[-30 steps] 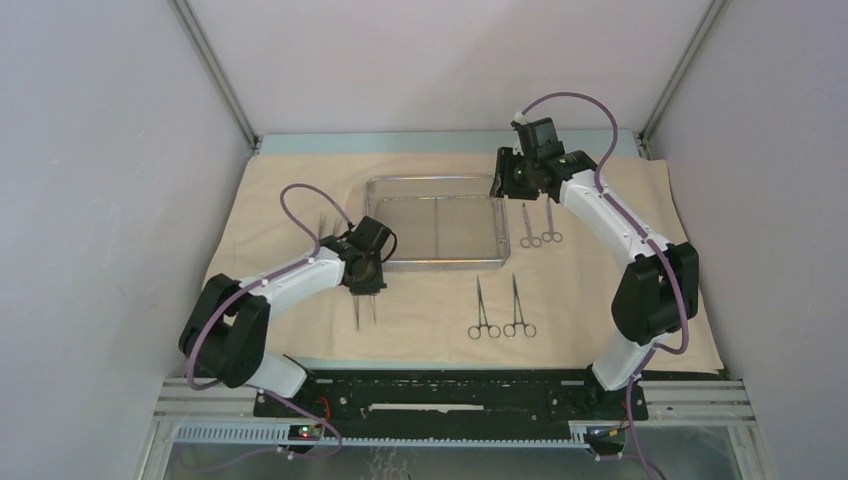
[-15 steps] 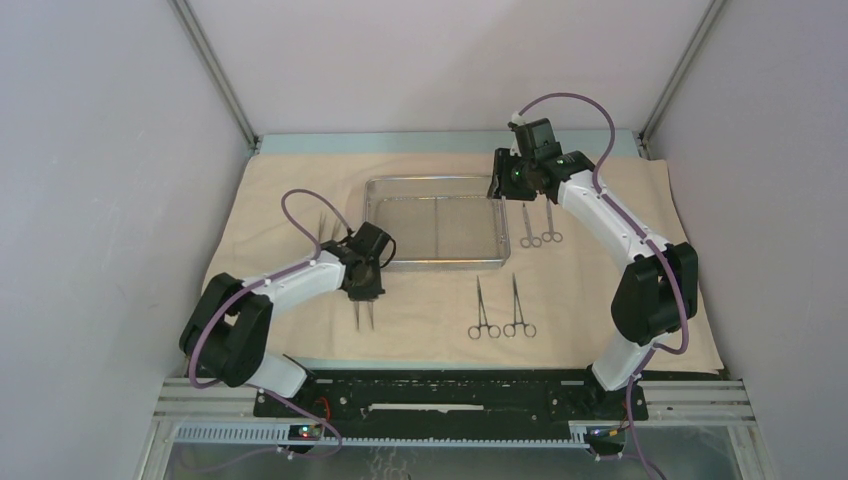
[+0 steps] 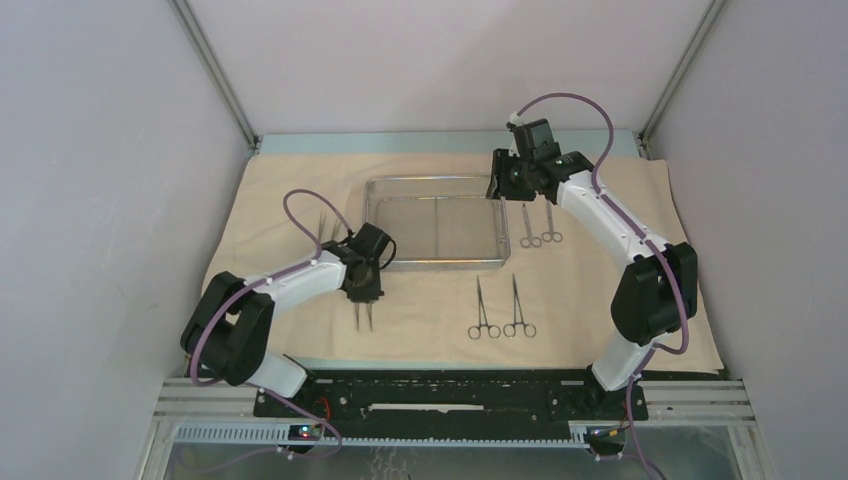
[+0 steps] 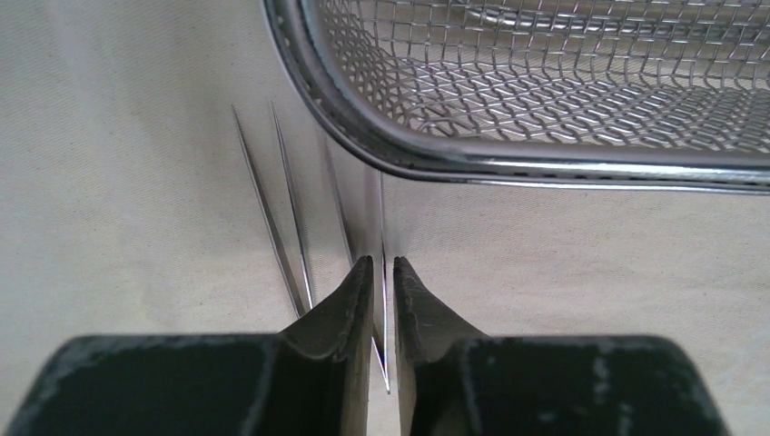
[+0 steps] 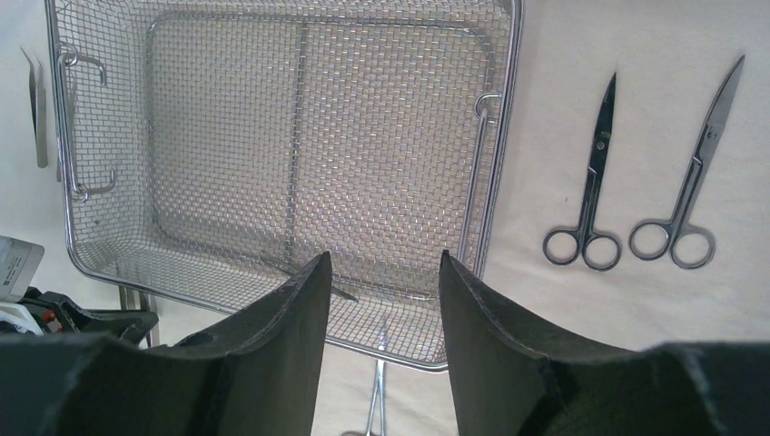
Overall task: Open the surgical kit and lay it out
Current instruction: Place the medical item in the surgical kit.
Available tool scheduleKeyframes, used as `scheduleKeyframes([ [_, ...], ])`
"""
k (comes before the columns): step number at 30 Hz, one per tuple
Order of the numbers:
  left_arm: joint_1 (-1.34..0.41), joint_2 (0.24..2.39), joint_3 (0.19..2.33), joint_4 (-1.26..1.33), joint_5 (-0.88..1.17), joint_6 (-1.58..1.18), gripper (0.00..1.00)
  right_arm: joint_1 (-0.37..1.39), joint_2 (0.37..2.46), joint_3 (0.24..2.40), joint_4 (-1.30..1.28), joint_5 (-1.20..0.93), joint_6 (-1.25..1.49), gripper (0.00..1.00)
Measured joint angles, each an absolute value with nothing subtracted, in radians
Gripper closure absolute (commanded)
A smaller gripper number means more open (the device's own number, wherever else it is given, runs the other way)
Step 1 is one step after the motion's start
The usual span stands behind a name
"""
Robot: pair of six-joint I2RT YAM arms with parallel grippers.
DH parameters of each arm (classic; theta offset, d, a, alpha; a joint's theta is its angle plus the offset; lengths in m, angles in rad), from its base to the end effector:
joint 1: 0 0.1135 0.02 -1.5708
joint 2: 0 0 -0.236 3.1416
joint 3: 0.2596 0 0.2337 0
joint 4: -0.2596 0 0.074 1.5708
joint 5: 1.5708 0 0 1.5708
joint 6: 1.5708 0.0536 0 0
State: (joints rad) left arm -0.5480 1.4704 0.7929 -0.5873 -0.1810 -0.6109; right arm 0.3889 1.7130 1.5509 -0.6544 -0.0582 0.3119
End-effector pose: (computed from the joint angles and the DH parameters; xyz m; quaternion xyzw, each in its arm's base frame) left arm 0.2168 -0.1210 0.1326 -0.0447 0.9834 -0.0084 0.1759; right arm 0.3443 0.1444 0.2769 -0.0465 0.9282 0.1518 0.3365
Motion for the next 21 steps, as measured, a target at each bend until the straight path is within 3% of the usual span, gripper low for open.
scheduleKeyframes([
  [11, -0.548, 1.435, 0.826, -0.659, -0.181, -0.583, 0.74, 0.434, 1.726, 1.551, -0.654, -0.087, 0.250, 0.41],
  [21, -0.527, 1.321, 1.031, -0.733, -0.171, -0.538, 0.71, 0.530, 1.818, 1.587, -0.666, -0.132, 0.091, 0.41],
])
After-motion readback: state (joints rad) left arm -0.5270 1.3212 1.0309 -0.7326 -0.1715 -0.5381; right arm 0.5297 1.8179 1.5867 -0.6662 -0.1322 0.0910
